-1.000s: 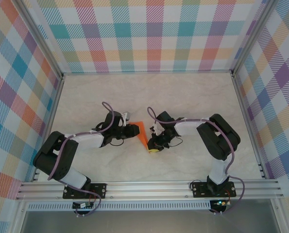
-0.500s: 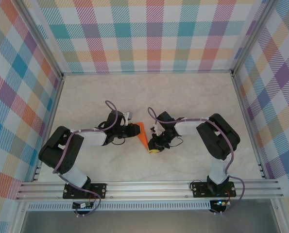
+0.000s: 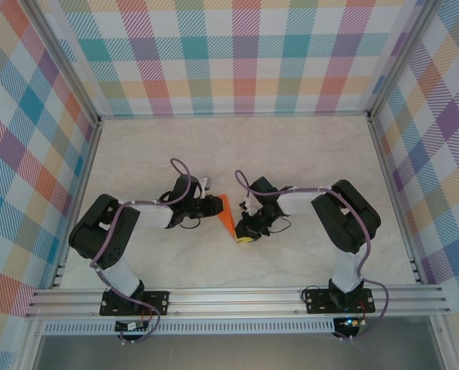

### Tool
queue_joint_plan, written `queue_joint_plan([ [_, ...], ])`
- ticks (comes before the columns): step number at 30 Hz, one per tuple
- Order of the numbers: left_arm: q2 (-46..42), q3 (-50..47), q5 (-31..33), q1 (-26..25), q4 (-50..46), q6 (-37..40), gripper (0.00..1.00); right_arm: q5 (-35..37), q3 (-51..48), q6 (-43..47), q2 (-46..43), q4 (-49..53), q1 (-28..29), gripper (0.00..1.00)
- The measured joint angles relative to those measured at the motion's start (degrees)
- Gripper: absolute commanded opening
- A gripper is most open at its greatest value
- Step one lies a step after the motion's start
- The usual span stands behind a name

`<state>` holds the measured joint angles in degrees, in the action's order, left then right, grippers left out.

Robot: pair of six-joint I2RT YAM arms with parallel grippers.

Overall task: Fold a paper plane with a square sheet of paper (pick it up from the middle)
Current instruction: Fold the wing for the fifth time at the center of the table.

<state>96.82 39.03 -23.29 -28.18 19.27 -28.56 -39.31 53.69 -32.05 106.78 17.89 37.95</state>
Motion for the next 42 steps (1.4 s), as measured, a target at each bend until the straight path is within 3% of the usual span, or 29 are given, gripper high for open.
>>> queue_joint_plan([
  [33,3.3,2.6,1.6,0.0,-1.2,1.4,0.21,1.2,0.0,-0.1,-0.8,-0.2,-0.1,0.14],
  [42,3.8,4.5,1.3,0.0,-2.5,2.5,0.2,7.1,-0.8,-0.3,-11.0,-0.3,-0.5,0.22],
])
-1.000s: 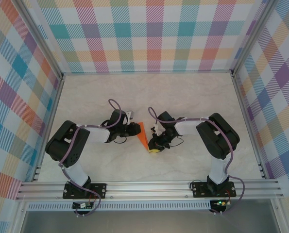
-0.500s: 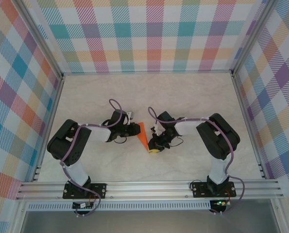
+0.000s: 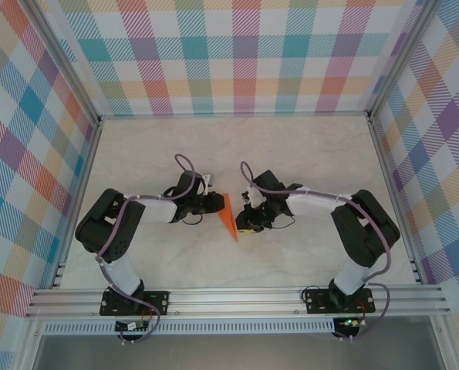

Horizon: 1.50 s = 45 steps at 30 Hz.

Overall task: Fold a paper plane with a square sheet of paper (pick it up from the middle)
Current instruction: Fold the wing for the fifth time at the center of the table.

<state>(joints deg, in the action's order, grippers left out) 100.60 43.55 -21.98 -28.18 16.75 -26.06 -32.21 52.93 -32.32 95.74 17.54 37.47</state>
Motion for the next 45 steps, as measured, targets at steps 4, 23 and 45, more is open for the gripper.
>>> queue_joint_plan([
  [4,1.3,0.5,0.0,0.0,-0.3,0.0,0.2,1.9,0.4,0.0,-3.4,-1.4,0.1,0.22],
  [23,1.7,1.0,0.0,0.0,-0.5,-0.4,0.2,6.1,10.4,-2.1,13.5,-4.2,3.7,0.16],
  [45,-2.1,-1.1,-1.6,0.0,2.3,-1.3,0.23,3.1,5.6,-9.0,14.2,-10.2,0.5,0.14],
])
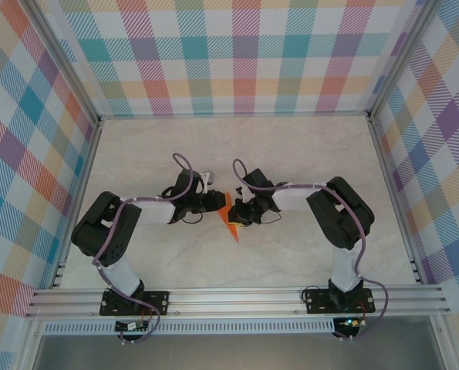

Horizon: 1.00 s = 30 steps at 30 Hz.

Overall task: Fold a paper plane with a square sheet of paper (pick it up from the middle)
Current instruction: Fold the wing for the fifth time at the center of the table.

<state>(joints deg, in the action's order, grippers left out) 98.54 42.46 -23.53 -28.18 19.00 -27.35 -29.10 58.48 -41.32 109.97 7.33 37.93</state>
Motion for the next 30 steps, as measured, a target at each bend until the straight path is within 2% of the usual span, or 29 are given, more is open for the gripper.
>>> queue_joint_plan([
  [10,4.3,1.1,-0.5,0.3,0.6,2.0,0.22,-1.0,0.1,0.2,0.4,0.4,-0.4,0.13],
  [30,6.0,6.6,-1.3,1.4,-8.9,2.6,0.19,-1.1,-0.3,4.3,0.5,1.0,-0.5,0.12],
])
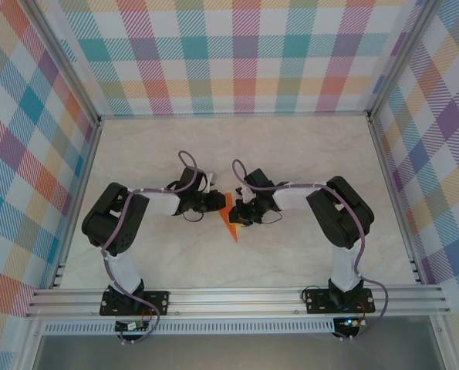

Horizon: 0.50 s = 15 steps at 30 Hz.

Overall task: Fold a paper plane with a square sheet of paper (pick it up from the middle)
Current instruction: Fold the wing for the fifth time at the center of the table.

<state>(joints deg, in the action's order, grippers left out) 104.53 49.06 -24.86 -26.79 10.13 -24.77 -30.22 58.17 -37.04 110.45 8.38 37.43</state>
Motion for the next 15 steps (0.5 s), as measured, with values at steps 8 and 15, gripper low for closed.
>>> queue_joint_plan([
  [8,1.2,3.0,8.1,3.9,-0.1,0.6,0.19,0.0,-0.1,0.3,0.0,0.0,0.0,0.12],
  [15,1.7,3.5,8.9,5.7,-0.1,0.8,0.2,0.0,-0.2,0.4,-0.2,0.0,0.0,0.12],
])
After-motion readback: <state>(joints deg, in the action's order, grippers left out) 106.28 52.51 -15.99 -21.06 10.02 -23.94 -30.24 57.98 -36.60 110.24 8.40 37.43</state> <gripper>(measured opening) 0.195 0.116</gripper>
